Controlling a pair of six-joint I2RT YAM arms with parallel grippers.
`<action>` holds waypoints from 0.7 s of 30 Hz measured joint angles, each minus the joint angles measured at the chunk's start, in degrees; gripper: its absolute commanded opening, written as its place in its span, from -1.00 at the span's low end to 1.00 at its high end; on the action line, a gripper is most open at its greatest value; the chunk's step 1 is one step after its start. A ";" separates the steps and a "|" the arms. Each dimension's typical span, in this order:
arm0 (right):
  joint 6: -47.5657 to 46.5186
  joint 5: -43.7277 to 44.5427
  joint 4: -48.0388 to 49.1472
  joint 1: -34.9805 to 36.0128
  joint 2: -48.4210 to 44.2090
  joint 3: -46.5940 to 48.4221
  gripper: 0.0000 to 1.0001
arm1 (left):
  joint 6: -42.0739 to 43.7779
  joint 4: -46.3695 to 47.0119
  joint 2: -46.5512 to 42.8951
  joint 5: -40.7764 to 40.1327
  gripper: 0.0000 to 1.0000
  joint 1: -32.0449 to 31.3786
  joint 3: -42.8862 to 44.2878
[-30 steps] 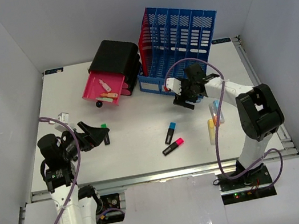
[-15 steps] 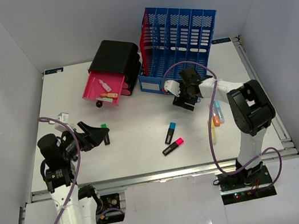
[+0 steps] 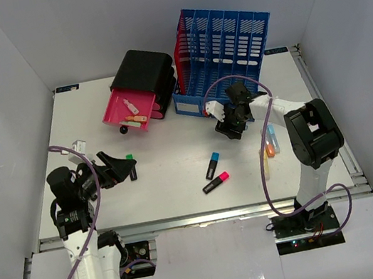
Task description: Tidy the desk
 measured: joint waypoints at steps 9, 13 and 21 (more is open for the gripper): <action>-0.25 -0.37 -1.29 -0.42 -0.09 0.04 0.61 | 0.01 -0.05 0.00 -0.01 0.96 0.00 0.00; -1.09 0.55 -2.15 -1.47 0.51 0.47 0.60 | 0.01 -0.18 0.00 -0.01 0.96 0.00 0.00; -3.14 -0.90 -3.81 -3.28 1.48 1.63 0.03 | 0.03 -0.21 0.00 -0.01 0.96 0.00 0.00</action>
